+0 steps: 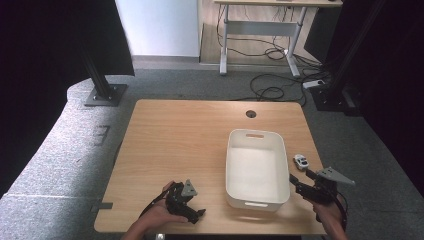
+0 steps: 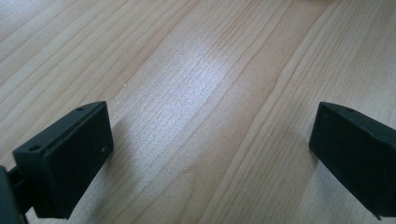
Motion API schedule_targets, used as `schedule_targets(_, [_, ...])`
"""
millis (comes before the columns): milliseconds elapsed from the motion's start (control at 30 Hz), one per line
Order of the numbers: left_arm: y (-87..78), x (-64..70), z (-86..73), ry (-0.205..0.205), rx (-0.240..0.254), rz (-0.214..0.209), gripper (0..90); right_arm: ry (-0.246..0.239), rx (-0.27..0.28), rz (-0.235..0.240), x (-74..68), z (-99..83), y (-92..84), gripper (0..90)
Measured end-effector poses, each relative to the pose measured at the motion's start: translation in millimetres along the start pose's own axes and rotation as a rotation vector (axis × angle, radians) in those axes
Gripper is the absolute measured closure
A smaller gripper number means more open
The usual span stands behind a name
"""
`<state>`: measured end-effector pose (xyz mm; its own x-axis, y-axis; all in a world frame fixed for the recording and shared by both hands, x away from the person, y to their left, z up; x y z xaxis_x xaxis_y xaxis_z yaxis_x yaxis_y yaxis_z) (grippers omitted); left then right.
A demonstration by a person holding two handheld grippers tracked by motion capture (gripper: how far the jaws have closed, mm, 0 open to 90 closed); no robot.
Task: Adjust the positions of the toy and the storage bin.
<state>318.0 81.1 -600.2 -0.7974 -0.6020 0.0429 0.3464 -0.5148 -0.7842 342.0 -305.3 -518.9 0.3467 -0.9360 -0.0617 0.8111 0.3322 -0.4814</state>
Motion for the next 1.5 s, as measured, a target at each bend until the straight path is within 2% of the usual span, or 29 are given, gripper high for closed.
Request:
schedule_targets(67, [0.0,0.0,0.0,0.000,0.000,0.000,0.1,0.011,0.006,0.015,-2.3,2.1,-1.0,27.8])
schedule_targets(233, [0.0,0.1,-0.1,-0.002,0.001,0.000,0.1,-0.028,-0.011,0.024,-14.1,2.9,2.5,27.9])
schedule_targets(367, [0.0,0.1,-0.1,-0.002,0.002,0.000,0.1,-0.055,-0.028,0.029,-21.0,1.6,7.1,31.8])
schedule_targets(733, [0.0,0.1,-0.1,-0.002,0.003,0.000,0.1,-0.070,-0.029,0.000,-25.5,4.0,15.9,45.0])
schedule_targets(867, [0.0,0.0,-0.2,-0.001,0.004,0.000,0.1,-0.062,-0.048,-0.006,-24.9,3.8,19.7,47.9])
schedule_targets(967, [0.0,0.1,-0.2,-0.002,0.004,0.000,0.1,-0.044,-0.071,-0.022,-21.6,3.6,25.4,55.3])
schedule_targets(1100, [0.0,0.0,-0.2,-0.002,0.005,0.000,0.1,-0.025,-0.084,0.006,-19.9,4.6,28.6,61.2])
schedule_targets(1200, [0.0,0.1,-0.2,-0.002,0.005,0.000,0.1,-0.021,-0.091,0.008,-20.7,5.4,29.8,63.7])
schedule_targets(1300, [0.0,0.1,-0.2,-0.003,0.005,0.001,0.1,-0.011,-0.106,-0.001,-22.0,7.1,34.0,68.8])
schedule_targets(1500, [-0.1,0.3,-0.3,-0.005,0.005,0.002,0.1,-0.004,-0.127,-0.028,-20.2,8.9,37.7,72.5])
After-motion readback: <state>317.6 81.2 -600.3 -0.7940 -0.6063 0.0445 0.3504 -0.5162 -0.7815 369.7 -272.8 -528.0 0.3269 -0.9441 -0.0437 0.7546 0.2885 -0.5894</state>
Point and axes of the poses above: each handheld gripper's, and its own axes: y roughly forward along the jaws, z roughly out of its top, x roughly to its right, the point moved 7 cm from there along y, roughly forward along the jaws, and after that the axes turned 4 degrees about -y, right-handed, at the moved point
